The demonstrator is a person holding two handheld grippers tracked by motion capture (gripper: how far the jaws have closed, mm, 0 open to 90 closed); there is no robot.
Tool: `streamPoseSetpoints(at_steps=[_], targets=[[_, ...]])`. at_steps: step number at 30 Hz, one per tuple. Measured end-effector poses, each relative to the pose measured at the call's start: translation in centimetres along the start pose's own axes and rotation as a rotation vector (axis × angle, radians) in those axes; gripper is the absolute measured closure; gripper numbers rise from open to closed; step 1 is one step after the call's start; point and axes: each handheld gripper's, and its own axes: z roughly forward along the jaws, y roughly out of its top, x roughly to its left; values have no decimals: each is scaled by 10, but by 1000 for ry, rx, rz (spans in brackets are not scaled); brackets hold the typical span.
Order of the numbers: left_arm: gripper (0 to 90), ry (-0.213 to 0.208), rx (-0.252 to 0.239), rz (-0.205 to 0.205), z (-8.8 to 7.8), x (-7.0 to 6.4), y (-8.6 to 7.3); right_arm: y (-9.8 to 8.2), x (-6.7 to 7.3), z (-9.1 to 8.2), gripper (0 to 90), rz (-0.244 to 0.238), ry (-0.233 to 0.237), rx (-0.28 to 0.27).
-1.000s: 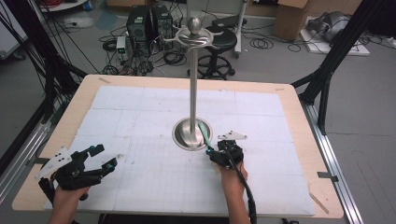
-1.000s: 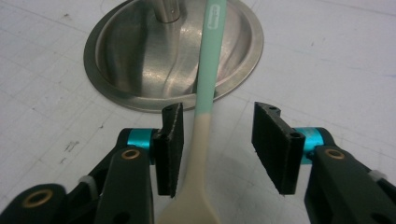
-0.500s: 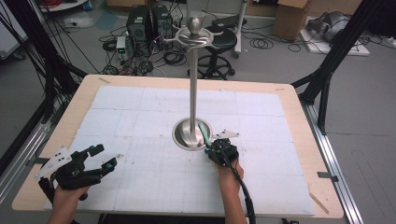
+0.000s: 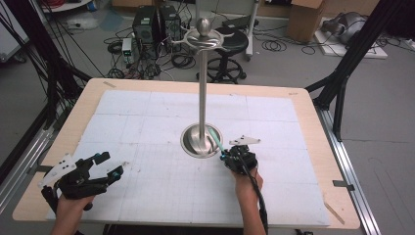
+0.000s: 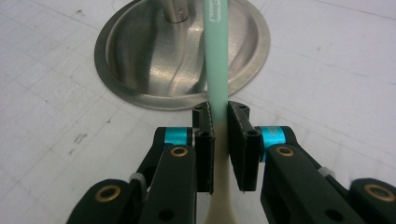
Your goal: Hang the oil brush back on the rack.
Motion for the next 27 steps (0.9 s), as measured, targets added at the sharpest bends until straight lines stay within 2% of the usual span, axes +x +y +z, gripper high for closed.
streamPoseSetpoints(at_steps=[5,7,8,18,23,25,27], targets=[[199,-6,-17,2,0,-1,1,-8,-9,-26,816,28,50,-50],[200,-9,-19,1,0,-2,1,-10,-10,-31,815,28,56,-62],[199,-8,-18,1,1,-3,1,-12,-12,-41,815,19,72,-91],[210,-69,-77,-40,6,-15,12,-23,-8,-78,815,2,125,-206],[224,-72,-88,-49,11,-23,21,-27,-2,-86,815,-7,151,-234],[226,-61,-79,-47,17,-32,28,-28,3,-89,815,-18,166,-249],[230,-30,-66,-33,21,-39,35,-28,6,-92,815,-25,177,-260]])
